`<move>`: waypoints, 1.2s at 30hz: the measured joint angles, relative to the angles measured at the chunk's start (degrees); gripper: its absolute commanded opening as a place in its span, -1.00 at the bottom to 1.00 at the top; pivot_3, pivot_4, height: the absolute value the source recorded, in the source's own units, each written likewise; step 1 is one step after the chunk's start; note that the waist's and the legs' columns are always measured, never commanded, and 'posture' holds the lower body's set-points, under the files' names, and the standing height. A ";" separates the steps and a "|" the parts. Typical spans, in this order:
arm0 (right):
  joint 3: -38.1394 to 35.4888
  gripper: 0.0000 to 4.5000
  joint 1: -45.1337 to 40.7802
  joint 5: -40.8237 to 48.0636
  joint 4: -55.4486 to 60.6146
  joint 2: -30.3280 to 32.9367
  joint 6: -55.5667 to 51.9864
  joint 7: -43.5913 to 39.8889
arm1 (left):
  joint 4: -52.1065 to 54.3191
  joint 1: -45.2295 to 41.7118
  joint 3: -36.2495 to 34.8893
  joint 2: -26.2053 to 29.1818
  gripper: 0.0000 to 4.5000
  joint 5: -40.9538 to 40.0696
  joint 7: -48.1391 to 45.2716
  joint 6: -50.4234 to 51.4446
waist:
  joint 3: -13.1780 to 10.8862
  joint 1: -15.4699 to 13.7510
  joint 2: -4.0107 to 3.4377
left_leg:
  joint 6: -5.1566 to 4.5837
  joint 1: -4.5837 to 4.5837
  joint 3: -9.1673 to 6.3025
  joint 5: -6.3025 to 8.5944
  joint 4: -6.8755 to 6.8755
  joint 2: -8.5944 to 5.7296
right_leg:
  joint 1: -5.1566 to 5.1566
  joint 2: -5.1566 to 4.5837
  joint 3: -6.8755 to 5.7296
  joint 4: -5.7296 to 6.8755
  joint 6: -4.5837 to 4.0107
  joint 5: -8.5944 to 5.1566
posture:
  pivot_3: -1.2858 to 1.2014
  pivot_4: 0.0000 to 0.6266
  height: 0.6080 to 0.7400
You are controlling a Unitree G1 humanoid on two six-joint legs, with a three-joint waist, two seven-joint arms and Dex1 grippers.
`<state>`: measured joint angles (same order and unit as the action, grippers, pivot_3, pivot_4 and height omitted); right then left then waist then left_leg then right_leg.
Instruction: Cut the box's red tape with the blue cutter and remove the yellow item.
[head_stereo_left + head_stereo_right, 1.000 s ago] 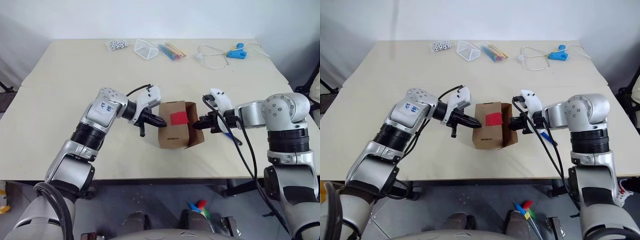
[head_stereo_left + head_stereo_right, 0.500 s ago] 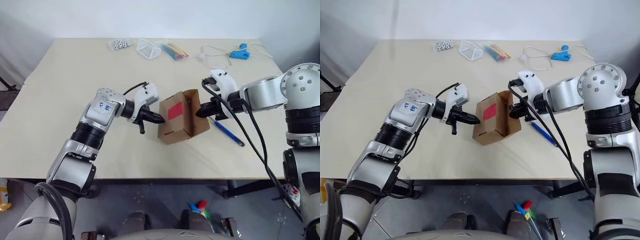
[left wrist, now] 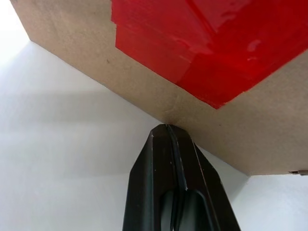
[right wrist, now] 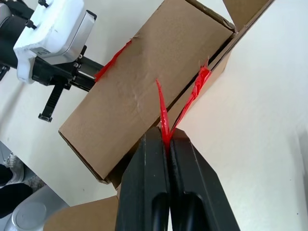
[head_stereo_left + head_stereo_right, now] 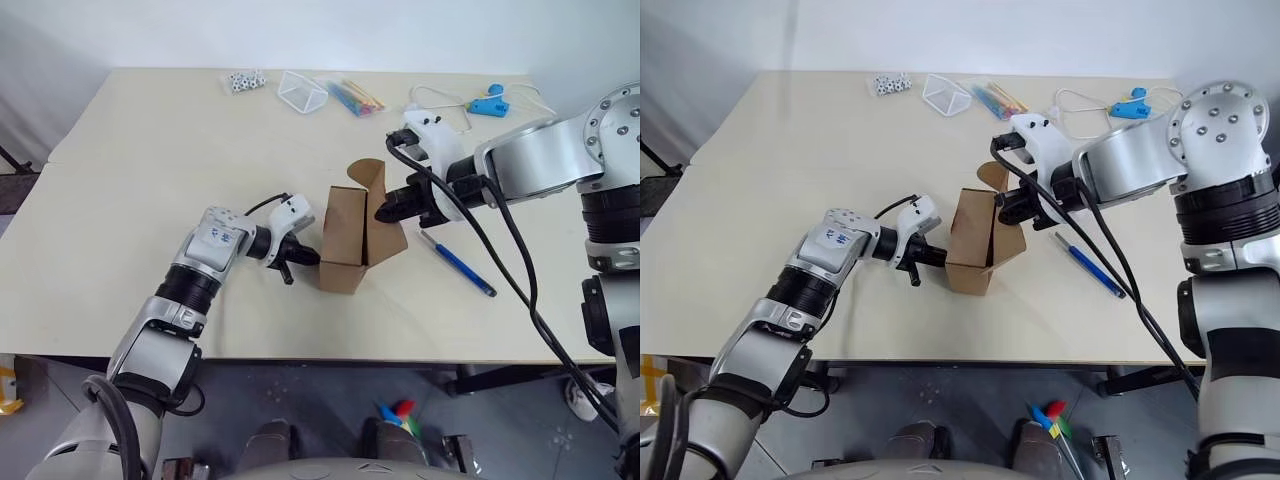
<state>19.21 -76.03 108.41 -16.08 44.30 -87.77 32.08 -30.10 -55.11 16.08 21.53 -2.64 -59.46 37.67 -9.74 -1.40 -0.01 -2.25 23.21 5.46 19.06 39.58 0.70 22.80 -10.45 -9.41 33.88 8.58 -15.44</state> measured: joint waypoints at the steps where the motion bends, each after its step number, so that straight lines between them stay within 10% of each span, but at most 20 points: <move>1: 0.79 -0.99 0.31 1.23 0.30 0.53 0.80 0.77 | 0.17 0.13 -0.13 -0.15 -1.00 0.00 0.12 0.28 | 0.00 -0.01 0.00 | 0.00 -0.01 -0.01 0.00 0.01 0.00 | -0.02 0.00 0.00 -0.01 0.01 0.01 | 0.03 -0.52 1.00; 13: 6.17 -0.99 3.57 1.85 2.85 2.95 2.26 2.41 | 2.06 -3.08 -7.84 12.20 -1.00 -4.68 -4.78 7.19 | -0.26 1.68 0.08 | 0.10 0.08 0.01 0.00 -0.14 0.07 | 0.32 0.15 0.16 -0.01 0.02 0.01 | 0.03 -0.52 1.00; 36: 7.73 -0.99 -1.50 2.62 3.67 2.89 2.16 3.98 | 9.47 -14.49 -9.64 3.40 -1.00 -19.86 -11.28 16.09 | -0.36 1.52 0.16 | 0.10 0.49 0.19 0.00 -0.38 -0.19 | 0.86 0.11 0.04 0.04 0.05 0.03 | 0.03 -0.52 1.00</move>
<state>26.93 -77.53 111.03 -12.40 47.19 -85.61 36.07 -20.63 -69.59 6.44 24.93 -22.50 -70.74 53.76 -10.10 0.12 0.15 -2.15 23.70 5.65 19.06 39.19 0.51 23.67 -10.34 -9.37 33.93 8.63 -15.41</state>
